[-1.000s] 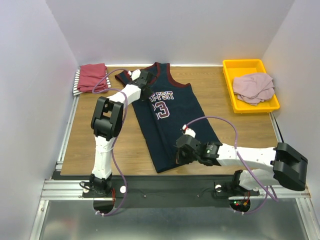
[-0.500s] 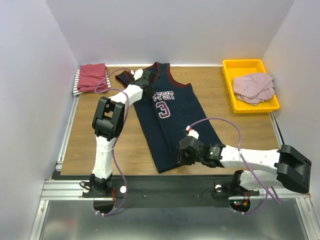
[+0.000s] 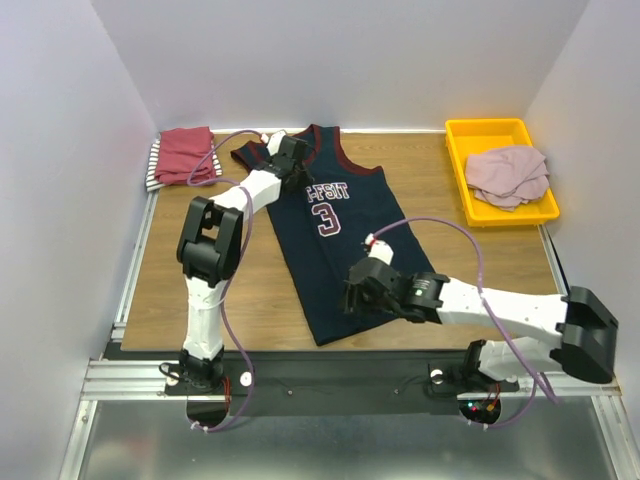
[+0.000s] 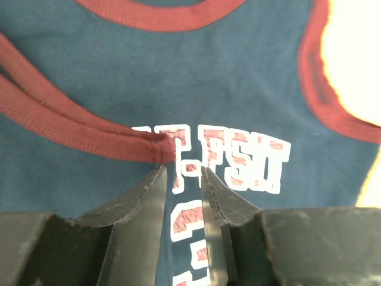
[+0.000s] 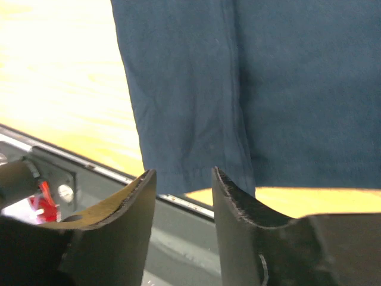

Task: Fold and stack the tank tops
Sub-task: Fold the tank top

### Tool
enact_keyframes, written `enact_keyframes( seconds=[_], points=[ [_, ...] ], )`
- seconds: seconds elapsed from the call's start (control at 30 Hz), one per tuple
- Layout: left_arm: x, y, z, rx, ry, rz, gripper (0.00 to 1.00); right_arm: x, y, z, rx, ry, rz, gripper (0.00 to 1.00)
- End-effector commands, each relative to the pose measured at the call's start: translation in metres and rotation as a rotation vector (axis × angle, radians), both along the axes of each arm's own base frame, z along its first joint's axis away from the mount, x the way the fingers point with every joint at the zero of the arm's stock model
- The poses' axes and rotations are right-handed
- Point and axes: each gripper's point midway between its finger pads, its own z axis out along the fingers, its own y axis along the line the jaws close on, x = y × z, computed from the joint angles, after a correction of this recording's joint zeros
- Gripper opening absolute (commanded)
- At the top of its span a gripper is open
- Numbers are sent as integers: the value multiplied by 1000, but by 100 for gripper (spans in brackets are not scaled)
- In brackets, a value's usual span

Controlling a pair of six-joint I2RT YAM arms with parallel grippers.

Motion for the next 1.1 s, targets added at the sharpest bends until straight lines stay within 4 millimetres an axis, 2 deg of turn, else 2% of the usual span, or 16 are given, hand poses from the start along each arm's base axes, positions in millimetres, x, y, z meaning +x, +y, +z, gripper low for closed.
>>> enact_keyframes(
  seconds=[0.0,0.03,0.07,0.1,0.13,0.23,0.33,0.53,0.63,0.7,0.73,0.77,0.83,0.9,0.97,1.07],
  points=[
    [-4,9,76,-60,-132,36,38,8,15,-9,-98,-9,59,47],
    [-8,13,86,-69,-147,47,38,7,18,-13,-114,-6,71,47],
    [-14,22,78,-67,-129,82,35,7,24,-17,-128,-3,84,46],
    [-18,28,84,-73,-137,99,33,7,25,-22,-141,0,87,46],
    [-25,35,71,-67,-109,111,32,8,25,-25,-152,1,90,46],
    [-31,48,57,-80,-81,126,29,11,19,-40,-206,-1,84,46],
    [-38,50,36,-82,-43,115,26,10,21,-48,-223,3,106,46],
    [-47,60,-20,-87,71,124,24,-3,29,-78,-301,34,182,45],
    [-51,74,-43,-91,121,151,24,-16,30,-92,-344,43,223,45],
    [-49,88,-49,-92,130,183,24,-25,36,-100,-359,56,251,45],
    [-49,93,-54,-89,139,190,24,-28,42,-102,-363,58,268,45],
    [-48,101,-56,-83,143,206,24,-35,60,-95,-341,42,303,45],
    [-47,104,-55,-84,144,201,23,-47,76,-105,-353,57,348,45],
    [-43,113,-51,-51,143,222,23,-61,113,-95,-299,59,416,45],
    [-35,121,-43,-37,132,223,23,-72,141,-92,-275,51,481,45],
    [-24,126,-28,-32,103,184,24,-70,153,-87,-261,37,489,45]
  ],
)
